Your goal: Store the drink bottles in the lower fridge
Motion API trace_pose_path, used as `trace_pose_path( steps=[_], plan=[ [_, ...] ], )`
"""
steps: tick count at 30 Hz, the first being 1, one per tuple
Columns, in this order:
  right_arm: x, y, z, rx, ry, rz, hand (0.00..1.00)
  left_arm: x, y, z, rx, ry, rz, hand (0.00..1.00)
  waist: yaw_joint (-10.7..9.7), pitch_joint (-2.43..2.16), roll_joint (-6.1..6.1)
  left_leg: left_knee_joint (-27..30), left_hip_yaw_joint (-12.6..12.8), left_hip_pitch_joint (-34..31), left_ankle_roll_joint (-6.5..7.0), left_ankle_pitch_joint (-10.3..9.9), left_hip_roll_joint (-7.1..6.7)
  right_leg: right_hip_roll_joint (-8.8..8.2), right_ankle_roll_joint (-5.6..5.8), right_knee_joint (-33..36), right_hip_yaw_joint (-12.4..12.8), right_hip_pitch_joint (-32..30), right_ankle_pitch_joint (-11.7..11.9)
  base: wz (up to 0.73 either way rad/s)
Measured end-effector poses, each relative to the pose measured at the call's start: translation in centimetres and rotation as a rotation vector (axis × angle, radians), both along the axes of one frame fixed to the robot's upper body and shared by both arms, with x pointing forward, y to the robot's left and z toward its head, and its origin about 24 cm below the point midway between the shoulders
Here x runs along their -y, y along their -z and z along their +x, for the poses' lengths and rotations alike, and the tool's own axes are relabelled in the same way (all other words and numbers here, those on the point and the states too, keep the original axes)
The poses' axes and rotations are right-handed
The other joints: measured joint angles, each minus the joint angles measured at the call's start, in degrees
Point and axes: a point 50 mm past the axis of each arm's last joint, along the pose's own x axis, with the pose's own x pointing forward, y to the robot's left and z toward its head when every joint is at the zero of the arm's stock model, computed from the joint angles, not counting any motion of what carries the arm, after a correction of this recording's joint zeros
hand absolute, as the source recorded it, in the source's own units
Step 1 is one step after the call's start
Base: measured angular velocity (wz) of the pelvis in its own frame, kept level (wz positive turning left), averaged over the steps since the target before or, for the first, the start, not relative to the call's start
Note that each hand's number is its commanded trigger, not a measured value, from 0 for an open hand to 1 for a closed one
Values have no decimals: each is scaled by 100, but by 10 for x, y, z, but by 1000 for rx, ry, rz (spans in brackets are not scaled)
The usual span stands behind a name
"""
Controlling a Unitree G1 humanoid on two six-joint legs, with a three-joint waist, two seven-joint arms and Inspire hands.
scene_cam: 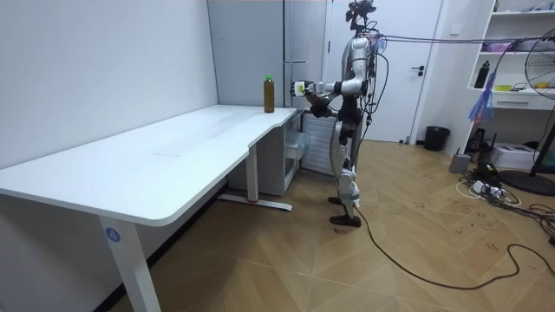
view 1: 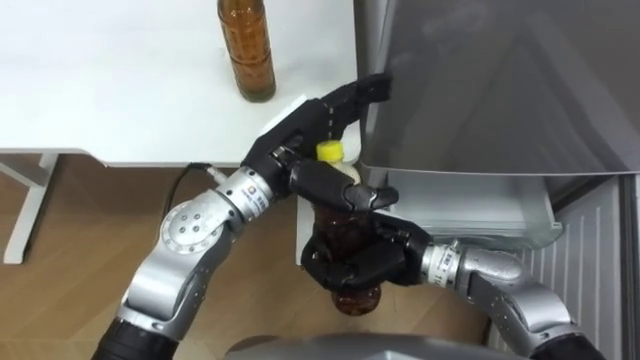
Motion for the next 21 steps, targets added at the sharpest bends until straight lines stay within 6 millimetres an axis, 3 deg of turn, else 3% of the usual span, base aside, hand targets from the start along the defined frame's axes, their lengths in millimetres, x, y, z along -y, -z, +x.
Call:
trace_pose_path(
  steps=[9, 16, 21],
  plan=[
    [-1, 3, -5, -20, -38, -26, 100, 2, -29, 2, 108, -7, -65, 0, 95, -41, -101, 4, 19, 44, 0, 1, 0, 1, 0, 6, 27, 26, 0, 0],
    [0, 4, -5, -10, -57, -63, 100, -8, -52, 9, 215, -112, -87, 0, 162, -30, -104, 9, 6, 41, 0, 0, -3, -3, 0, 11, 1, 35, 0, 1],
    [3, 4, -4, -6, -49, -72, 100, -25, -76, 10, 346, -216, -111, 0, 214, 16, 0, 8, 0, 48, 0, 0, -7, -7, 0, 10, -18, 41, 0, 1]
  ],
)
